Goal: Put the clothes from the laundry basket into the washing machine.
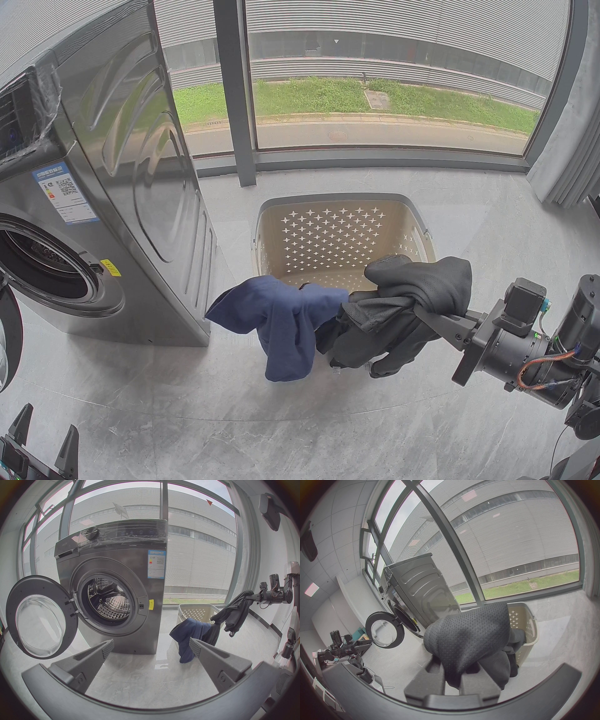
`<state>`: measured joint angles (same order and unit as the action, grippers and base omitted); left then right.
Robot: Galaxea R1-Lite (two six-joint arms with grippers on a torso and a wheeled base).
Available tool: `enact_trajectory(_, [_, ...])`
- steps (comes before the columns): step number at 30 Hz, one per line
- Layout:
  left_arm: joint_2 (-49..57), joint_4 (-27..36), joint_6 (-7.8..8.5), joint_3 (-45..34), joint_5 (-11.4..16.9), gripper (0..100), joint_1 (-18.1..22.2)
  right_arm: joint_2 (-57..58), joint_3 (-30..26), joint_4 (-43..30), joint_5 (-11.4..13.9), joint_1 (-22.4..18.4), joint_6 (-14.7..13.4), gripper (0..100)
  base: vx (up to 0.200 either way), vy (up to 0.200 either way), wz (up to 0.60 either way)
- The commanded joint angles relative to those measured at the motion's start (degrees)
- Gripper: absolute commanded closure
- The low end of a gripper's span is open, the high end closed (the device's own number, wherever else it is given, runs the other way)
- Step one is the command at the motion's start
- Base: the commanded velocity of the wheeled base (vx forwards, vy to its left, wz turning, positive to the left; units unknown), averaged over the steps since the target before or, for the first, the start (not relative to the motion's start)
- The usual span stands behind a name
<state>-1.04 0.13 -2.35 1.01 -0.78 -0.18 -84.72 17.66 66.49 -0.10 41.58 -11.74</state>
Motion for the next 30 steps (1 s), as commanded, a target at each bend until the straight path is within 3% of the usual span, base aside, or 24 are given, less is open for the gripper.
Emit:
enact_trajectory(1, [0.60,0.04,-0.02,-0.84,-0.01,0,0.01,-0.18,-0.09,0.05,0.19,0.43,-0.04,100,0.000,0.200,0.00])
enact_trajectory(20, [0.60,0.04,-0.02,-0.84,-0.01,0,0.01,-0.53,0.00,2.24,1.24,1.48,-0.04,100,0.000,0.200,0.00])
enact_trajectory(26, [0.60,0.04,-0.02,-0.84,-0.01,0,0.01,-1.06,0.00,2.24,1.24,1.48,-0.04,100,0.000,0.000,0.00])
enact_trajectory(30, [0.60,0.04,-0.02,-0.84,-0.01,0,0.01,-1.32,0.00,2.24,1.15,1.13,-0.04,100,-0.200,0.000,0.00])
